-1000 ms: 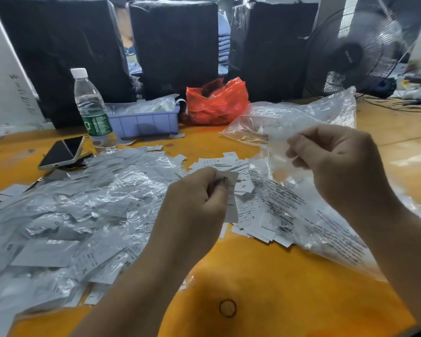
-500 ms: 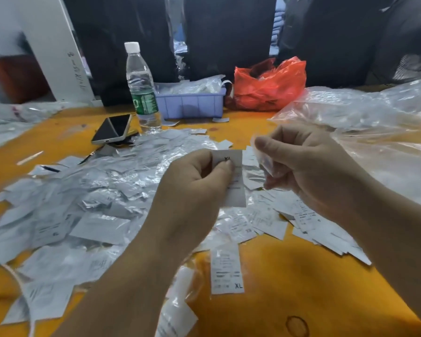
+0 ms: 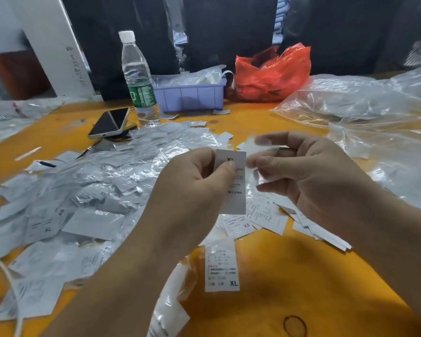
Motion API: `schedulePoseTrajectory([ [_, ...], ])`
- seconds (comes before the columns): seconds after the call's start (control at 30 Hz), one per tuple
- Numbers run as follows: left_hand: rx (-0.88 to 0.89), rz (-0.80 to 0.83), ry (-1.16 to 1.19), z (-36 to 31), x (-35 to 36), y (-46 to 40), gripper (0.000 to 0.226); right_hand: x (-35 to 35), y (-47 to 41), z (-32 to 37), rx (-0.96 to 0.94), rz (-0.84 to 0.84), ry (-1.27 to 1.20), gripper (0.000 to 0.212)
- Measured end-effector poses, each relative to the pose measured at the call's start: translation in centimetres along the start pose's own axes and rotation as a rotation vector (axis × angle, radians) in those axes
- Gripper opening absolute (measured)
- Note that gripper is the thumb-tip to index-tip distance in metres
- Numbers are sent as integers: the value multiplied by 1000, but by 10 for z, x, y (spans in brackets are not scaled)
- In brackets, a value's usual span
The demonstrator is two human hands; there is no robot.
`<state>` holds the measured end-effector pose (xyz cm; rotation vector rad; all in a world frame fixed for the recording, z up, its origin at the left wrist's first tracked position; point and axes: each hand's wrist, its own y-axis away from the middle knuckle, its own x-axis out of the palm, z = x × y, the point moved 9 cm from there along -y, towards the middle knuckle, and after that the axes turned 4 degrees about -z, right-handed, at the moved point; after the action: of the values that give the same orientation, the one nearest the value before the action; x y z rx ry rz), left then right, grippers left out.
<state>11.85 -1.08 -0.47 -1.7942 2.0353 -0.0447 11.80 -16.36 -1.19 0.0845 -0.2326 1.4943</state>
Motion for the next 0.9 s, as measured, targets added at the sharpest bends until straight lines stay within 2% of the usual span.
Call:
schedulePoseTrajectory([
  [0.07, 0, 26, 0, 0, 4, 1, 17, -3, 1, 4, -37, -37, 27, 38],
  [0.17, -5, 100, 9, -1, 13, 4, 15, -8, 1, 9, -93, -90, 22, 10],
  [0.27, -31, 182, 20, 1, 24, 7, 19, -13, 1, 11, -113, -124, -12, 7],
  [0.33, -37, 221, 39, 0, 29, 9, 20, -11, 0, 9, -95, -102, -38, 10],
  [0.43, -35, 226, 32, 0, 30, 10, 20, -6, 0, 3, -25, -77, -136, 32],
  [0.7, -62, 181, -20, 6, 23, 5, 23, 0, 2, -5, 106, -46, -295, 51],
  [0.8, -98, 197, 14, 9, 26, 5, 23, -3, 2, -3, 102, -60, -297, 53],
  [0.9, -105, 242, 22, 10, 31, 7, 25, -3, 2, 0, 71, -61, -297, 47],
])
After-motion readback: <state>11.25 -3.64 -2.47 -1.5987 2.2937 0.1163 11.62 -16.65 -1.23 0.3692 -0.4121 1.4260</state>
